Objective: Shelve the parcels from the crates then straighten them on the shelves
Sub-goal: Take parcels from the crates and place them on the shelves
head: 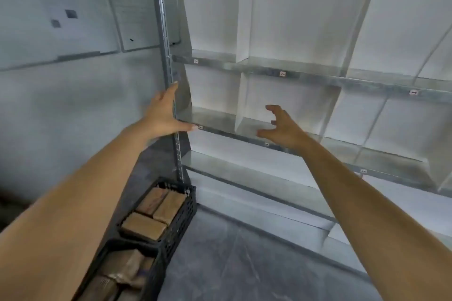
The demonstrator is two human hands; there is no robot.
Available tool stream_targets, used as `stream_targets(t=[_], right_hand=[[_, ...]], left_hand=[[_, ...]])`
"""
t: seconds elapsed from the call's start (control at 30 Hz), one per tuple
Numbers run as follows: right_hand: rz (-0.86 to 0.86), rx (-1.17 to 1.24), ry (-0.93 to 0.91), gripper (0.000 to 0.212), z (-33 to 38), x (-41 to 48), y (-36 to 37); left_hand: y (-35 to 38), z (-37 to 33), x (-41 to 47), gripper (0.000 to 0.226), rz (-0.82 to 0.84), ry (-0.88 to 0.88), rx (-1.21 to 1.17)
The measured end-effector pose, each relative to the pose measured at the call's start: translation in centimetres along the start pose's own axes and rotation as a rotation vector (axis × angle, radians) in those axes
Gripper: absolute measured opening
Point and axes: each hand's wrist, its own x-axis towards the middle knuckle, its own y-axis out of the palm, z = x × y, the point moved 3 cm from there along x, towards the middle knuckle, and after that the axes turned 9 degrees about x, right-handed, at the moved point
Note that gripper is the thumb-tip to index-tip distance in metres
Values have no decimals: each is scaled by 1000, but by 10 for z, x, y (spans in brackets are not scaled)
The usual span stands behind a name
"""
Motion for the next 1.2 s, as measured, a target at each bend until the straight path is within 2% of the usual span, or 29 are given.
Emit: stream_targets(t=[0.37, 0.67, 0.9, 1.03, 1.2], right_hand=[[410, -22, 44, 79, -37, 135, 207], [652, -109, 93, 76, -72, 245, 322], [832, -148, 148, 77, -142, 360, 388], [929, -205, 166, 73, -187, 431, 423], [1037, -292, 242, 72, -261, 484, 479]], left_hand=[[42, 205, 28, 118, 76, -393, -13], [98, 320, 50, 105, 153, -679, -67], [170, 387, 104, 84, 221, -892, -69], [217, 427, 133, 77, 261, -1073, -52], [293, 472, 158, 60, 287, -1254, -108]])
